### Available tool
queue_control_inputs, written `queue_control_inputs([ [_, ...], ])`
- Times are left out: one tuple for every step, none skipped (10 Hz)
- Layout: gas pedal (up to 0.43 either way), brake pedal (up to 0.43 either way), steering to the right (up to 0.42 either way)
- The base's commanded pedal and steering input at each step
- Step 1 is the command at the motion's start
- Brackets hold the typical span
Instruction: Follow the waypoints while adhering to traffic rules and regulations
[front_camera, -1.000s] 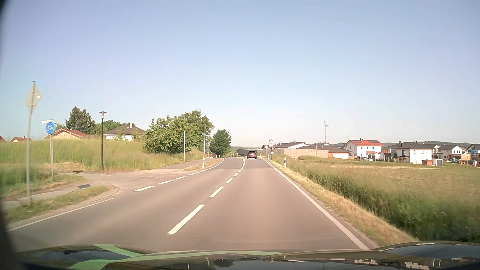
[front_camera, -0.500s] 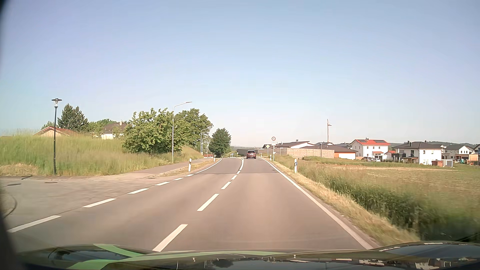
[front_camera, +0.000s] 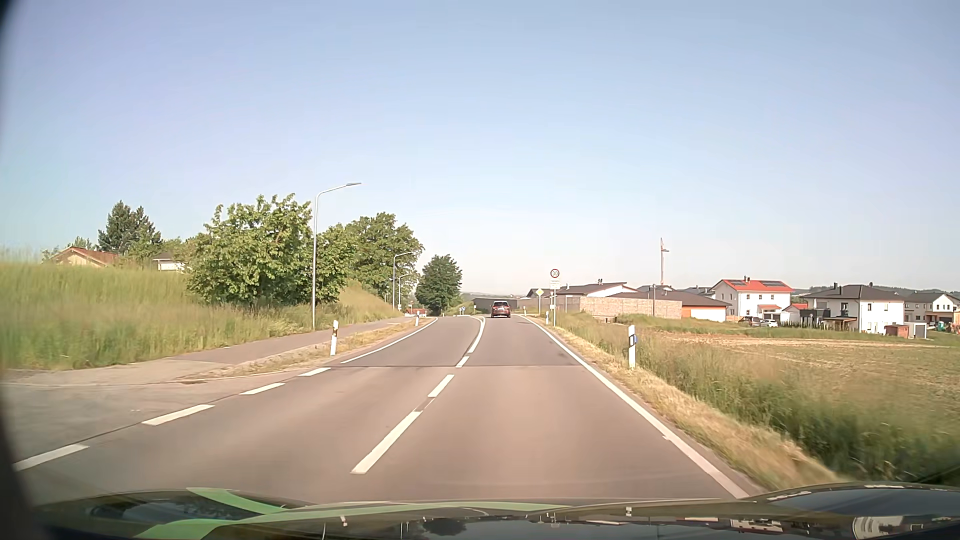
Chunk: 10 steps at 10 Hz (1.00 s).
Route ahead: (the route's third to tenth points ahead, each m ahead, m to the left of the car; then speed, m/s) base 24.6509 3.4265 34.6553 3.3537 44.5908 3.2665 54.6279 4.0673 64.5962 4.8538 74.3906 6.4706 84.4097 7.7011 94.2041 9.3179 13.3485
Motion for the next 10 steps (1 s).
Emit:
queue_control_inputs([
  [0.0, 0.0, -0.003],
  [0.0, 0.0, -0.003],
  [0.0, 0.0, -0.003],
  [0.0, 0.0, -0.003],
  [0.0, 0.0, -0.003],
  [0.0, 0.0, -0.003],
  [0.0, 0.0, -0.003],
  [0.0, 0.0, -0.003],
  [0.0, 0.0, -0.003],
  [0.0, 0.0, -0.003],
])
